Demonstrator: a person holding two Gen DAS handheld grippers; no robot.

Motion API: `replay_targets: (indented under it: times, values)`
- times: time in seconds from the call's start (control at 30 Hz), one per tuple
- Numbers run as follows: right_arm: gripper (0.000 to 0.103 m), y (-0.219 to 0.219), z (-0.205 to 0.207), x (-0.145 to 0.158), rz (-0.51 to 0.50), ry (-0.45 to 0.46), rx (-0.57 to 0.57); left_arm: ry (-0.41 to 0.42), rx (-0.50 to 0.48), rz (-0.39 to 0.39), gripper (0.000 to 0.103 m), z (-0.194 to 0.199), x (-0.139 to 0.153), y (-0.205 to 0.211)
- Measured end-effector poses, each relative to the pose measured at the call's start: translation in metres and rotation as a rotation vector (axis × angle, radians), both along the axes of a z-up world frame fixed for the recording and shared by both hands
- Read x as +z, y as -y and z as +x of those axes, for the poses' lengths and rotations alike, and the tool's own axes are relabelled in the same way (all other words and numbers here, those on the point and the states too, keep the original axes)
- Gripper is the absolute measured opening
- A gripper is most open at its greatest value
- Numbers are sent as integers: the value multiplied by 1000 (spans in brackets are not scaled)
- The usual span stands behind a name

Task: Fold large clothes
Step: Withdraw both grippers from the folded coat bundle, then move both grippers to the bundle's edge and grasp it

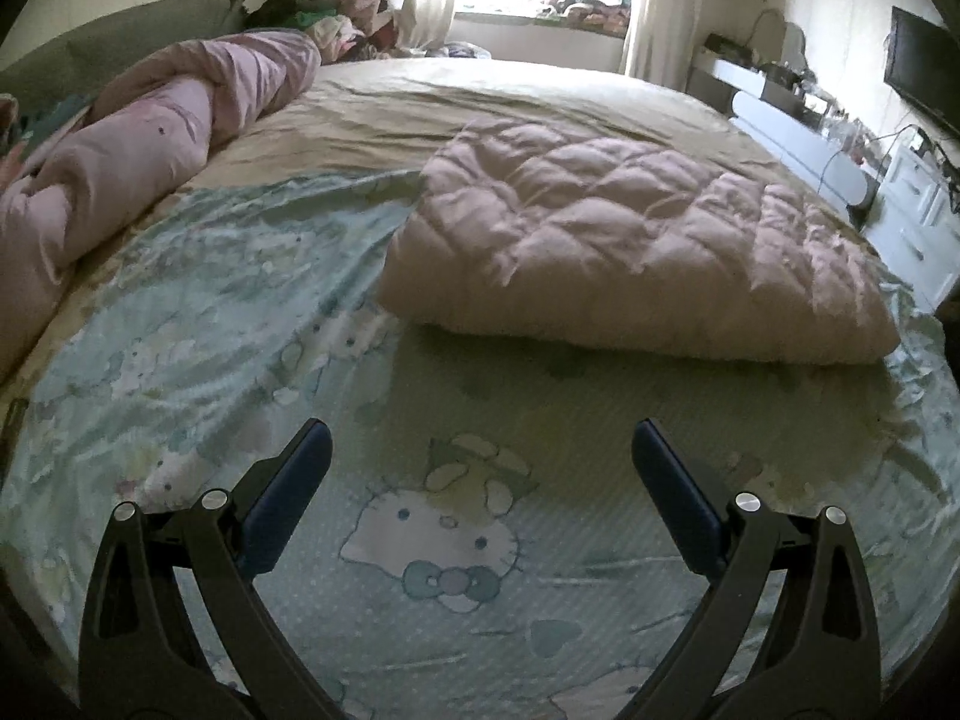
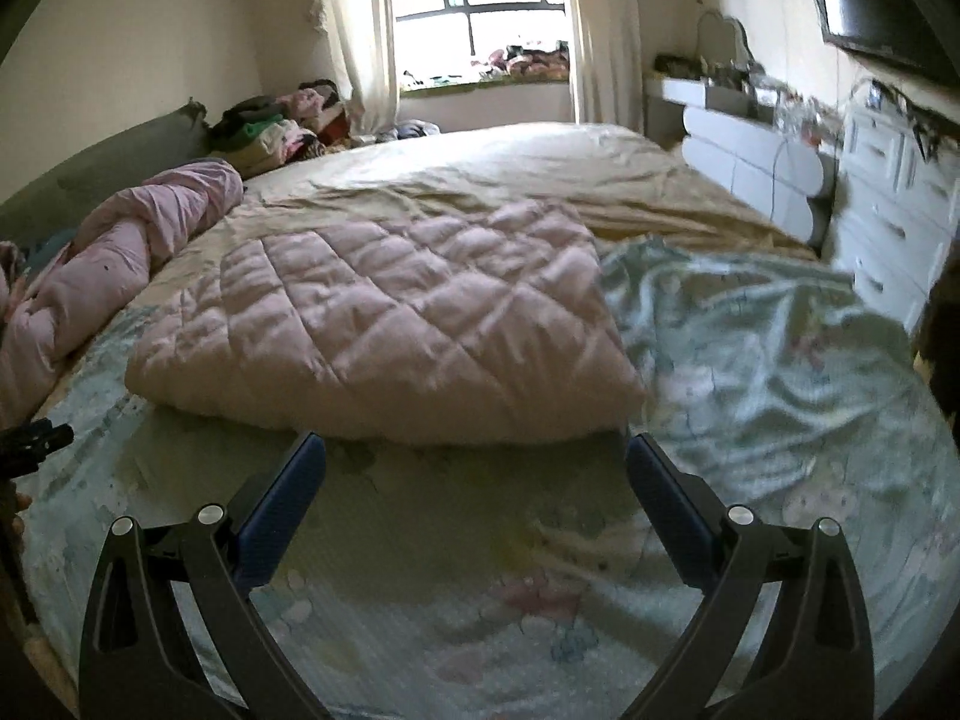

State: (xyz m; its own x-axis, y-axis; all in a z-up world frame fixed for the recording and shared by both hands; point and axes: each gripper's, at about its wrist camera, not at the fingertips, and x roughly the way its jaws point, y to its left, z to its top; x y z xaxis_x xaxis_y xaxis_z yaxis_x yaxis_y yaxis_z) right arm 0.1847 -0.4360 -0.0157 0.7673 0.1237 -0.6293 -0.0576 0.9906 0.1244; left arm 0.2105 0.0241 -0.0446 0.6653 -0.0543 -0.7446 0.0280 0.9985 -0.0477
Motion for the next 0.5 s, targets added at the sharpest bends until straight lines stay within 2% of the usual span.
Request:
replay_targets:
  times: [0.17,0.27,0.5]
  values:
    - [99,13,4,-23,38,-70,-44,-41,8,5,94,6,-15,-2]
    - [99,21,10,-34,73,-109,-79,-72,24,-21,94,17,-25,-9]
    - [99,38,41,-58,236,-213,-140,-131,53,-54,94,56,-39,-26]
